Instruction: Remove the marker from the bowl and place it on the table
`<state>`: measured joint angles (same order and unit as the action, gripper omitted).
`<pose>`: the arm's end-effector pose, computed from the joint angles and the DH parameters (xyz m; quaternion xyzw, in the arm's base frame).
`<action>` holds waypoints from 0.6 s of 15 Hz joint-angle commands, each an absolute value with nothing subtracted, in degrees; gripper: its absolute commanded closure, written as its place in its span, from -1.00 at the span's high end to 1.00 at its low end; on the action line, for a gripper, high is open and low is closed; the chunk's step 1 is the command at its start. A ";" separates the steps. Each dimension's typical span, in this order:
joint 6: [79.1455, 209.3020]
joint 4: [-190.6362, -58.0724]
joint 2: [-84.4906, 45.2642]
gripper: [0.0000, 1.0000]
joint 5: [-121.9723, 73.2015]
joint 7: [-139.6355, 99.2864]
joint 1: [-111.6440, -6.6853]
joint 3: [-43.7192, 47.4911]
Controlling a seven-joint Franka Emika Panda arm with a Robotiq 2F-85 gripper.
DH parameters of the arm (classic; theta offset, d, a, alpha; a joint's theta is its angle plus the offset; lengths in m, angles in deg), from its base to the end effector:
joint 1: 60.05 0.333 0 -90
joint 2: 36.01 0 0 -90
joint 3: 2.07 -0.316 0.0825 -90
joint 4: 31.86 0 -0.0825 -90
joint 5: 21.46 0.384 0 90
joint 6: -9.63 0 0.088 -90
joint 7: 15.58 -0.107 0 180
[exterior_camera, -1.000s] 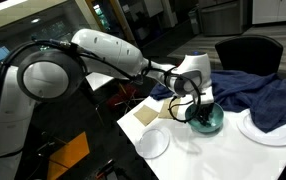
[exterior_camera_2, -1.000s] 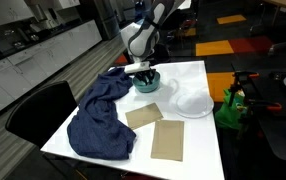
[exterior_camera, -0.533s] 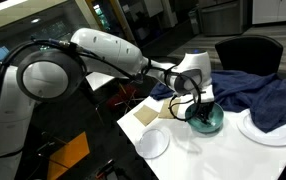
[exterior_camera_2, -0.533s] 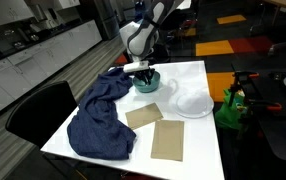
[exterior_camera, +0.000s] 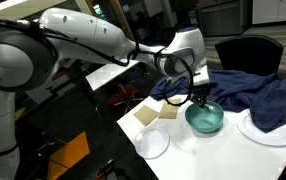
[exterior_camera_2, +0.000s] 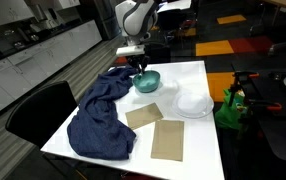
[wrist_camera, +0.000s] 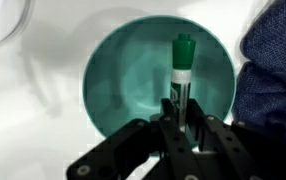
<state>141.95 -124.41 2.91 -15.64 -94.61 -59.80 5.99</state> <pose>0.6906 -0.0799 0.2325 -0.7139 0.7002 -0.0128 0.0017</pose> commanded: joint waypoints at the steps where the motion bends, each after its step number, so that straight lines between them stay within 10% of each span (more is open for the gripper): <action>1: 142.88 -134.45 -8.25 -0.90 -15.63 -93.65 -58.95 6.12; 9: 142.85 -149.29 -24.36 -0.90 -15.43 -98.49 -60.23 7.22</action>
<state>141.96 -142.63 -18.45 -15.80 -95.20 -59.49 6.56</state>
